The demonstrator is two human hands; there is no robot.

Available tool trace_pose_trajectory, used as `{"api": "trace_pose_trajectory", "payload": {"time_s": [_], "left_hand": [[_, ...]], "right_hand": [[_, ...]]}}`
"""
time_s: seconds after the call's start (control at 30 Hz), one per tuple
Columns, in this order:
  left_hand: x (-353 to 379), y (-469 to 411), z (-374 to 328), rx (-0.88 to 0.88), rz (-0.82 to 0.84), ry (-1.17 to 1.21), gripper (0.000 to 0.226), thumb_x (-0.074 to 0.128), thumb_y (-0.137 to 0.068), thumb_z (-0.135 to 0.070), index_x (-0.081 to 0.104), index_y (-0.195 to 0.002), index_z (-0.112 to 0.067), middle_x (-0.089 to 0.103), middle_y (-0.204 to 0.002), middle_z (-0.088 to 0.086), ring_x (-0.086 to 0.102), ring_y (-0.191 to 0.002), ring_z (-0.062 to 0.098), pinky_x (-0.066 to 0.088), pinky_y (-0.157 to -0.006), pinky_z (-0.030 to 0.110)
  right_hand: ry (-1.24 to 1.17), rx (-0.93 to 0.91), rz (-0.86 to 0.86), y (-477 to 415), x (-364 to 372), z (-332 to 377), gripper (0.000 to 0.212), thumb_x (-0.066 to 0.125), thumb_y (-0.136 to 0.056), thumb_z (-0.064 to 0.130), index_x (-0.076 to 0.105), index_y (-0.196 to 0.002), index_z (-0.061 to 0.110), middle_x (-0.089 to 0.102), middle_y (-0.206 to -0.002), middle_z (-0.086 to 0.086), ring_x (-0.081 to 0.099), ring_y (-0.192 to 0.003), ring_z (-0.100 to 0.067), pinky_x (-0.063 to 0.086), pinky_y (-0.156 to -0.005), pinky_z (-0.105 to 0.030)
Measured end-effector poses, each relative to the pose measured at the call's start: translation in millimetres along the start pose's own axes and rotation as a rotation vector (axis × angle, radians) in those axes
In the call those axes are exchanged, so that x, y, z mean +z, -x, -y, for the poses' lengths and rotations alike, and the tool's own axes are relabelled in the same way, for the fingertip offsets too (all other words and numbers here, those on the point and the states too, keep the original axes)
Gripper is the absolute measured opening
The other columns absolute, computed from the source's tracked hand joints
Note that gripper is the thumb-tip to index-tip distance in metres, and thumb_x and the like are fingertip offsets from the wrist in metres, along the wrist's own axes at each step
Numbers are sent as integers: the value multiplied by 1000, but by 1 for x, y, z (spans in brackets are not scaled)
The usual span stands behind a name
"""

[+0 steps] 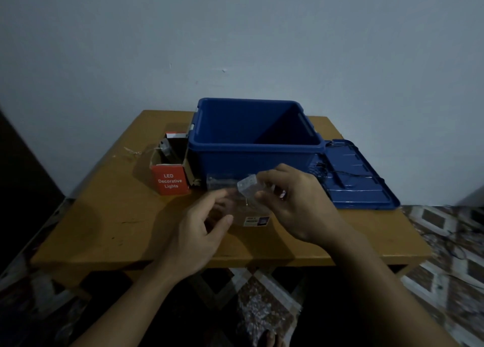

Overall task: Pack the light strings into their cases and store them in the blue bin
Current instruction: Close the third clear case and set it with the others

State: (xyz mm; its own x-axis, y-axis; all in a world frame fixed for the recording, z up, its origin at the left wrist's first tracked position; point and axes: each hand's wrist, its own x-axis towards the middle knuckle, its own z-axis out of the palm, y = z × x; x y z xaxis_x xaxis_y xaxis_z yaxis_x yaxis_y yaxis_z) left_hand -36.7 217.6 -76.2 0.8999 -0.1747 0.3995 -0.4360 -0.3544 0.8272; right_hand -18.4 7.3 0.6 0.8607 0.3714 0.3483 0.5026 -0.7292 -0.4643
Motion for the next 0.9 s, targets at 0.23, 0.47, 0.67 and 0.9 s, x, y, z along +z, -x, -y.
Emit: {"api": "trace_pose_trajectory", "payload": {"time_s": [0.23, 0.47, 0.67, 0.9], "left_hand": [[-1, 1, 2, 21, -13, 16, 43, 63, -92, -20, 56, -133, -29, 65, -121, -18, 61, -117, 7, 53, -91, 27], [-2, 2, -2, -21, 3, 95, 40, 70, -91, -29, 59, -130, -29, 68, -122, -13, 61, -119, 8, 52, -97, 33], [-3, 1, -1, -31, 17, 28, 43, 68, -92, -22, 56, -133, -27, 66, -122, -15, 59, -118, 1, 52, -96, 28], [-1, 4, 2, 52, 24, -28, 49, 64, -94, -8, 49, -133, -32, 63, -124, -10, 59, -118, 5, 48, -91, 15]], "right_hand": [[139, -56, 159, -8, -9, 14, 24, 51, -99, 40, 65, -116, 30, 44, -93, 17, 44, -77, 3, 32, -62, -15], [395, -143, 264, -24, -6, 35, 13, 59, -97, 31, 64, -106, 24, 47, -100, 7, 51, -92, -14, 36, -68, -26], [387, -164, 334, -30, 7, 33, 18, 60, -96, 38, 50, -86, 27, 46, -94, 8, 46, -71, -8, 27, -56, -18], [259, -166, 238, -20, 6, 25, 26, 64, -92, 40, 39, -98, 33, 50, -95, 12, 47, -80, -7, 33, -63, -22]]}}
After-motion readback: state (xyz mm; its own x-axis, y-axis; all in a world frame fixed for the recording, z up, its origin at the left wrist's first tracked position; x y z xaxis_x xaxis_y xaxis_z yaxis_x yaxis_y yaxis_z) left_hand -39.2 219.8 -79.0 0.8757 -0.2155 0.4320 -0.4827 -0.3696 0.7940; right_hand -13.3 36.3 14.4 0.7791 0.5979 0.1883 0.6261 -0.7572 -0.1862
